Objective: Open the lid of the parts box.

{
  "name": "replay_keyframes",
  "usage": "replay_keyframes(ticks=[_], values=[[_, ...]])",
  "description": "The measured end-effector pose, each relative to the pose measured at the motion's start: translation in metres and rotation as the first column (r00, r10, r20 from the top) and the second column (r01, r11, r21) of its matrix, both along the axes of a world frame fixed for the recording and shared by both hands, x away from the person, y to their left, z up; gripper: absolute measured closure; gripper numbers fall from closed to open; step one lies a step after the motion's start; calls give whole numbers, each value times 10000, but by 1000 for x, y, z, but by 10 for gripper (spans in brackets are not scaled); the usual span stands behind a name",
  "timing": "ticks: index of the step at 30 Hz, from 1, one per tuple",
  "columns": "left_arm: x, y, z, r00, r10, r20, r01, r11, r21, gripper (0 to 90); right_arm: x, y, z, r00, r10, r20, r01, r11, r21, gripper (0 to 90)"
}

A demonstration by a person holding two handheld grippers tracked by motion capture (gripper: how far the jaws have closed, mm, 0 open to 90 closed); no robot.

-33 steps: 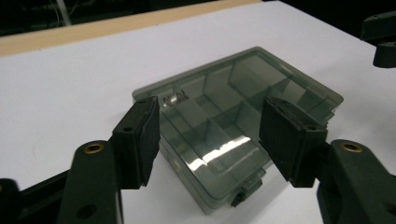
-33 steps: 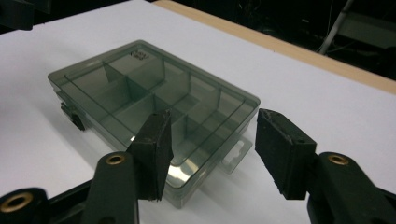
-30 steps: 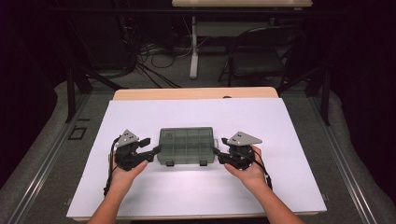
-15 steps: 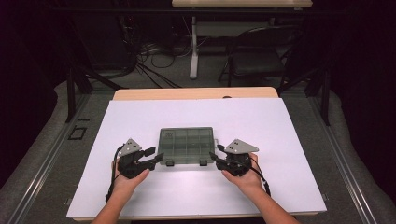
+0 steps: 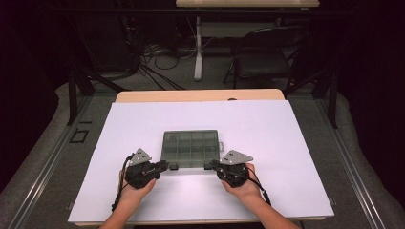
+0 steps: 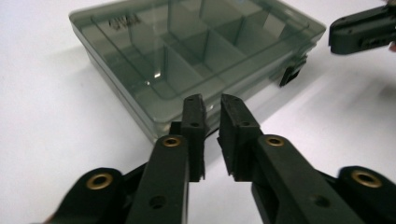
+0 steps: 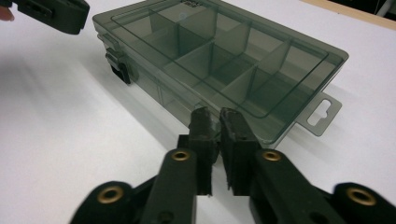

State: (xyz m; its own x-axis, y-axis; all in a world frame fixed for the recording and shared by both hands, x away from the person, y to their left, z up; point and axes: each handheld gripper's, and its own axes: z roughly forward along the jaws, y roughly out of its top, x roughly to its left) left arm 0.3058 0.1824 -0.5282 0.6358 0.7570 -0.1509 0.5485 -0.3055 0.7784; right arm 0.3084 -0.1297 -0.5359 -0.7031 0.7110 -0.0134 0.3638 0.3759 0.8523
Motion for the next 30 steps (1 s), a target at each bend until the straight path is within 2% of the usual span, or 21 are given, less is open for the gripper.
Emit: replay_keyframes(ticks=[4,6,10,14,20,30], values=[[2,-2,-4,10000,-76,-61,79,9992,393,869,0,1,-4,9998,-48,-172,44,9997,-231,900],[3,-3,-6,9999,-56,-128,62,9988,491,885,1,2,-7,9998,-70,-182,67,9998,-178,900],[4,-2,-9,9997,-60,-242,74,9982,599,900,3,3,-12,9995,-82,-295,71,9992,-382,900],[6,-2,-11,9991,-20,-417,47,9979,648,900,4,4,-15,9987,-170,-479,144,9984,-551,900],[10,-4,-14,9987,-9,-509,49,9969,783,900,7,3,-18,9982,-239,-550,217,9989,-417,900],[11,-8,-15,9985,-111,-537,151,9971,749,900,8,4,-18,9973,-337,-650,313,9988,-374,900]])
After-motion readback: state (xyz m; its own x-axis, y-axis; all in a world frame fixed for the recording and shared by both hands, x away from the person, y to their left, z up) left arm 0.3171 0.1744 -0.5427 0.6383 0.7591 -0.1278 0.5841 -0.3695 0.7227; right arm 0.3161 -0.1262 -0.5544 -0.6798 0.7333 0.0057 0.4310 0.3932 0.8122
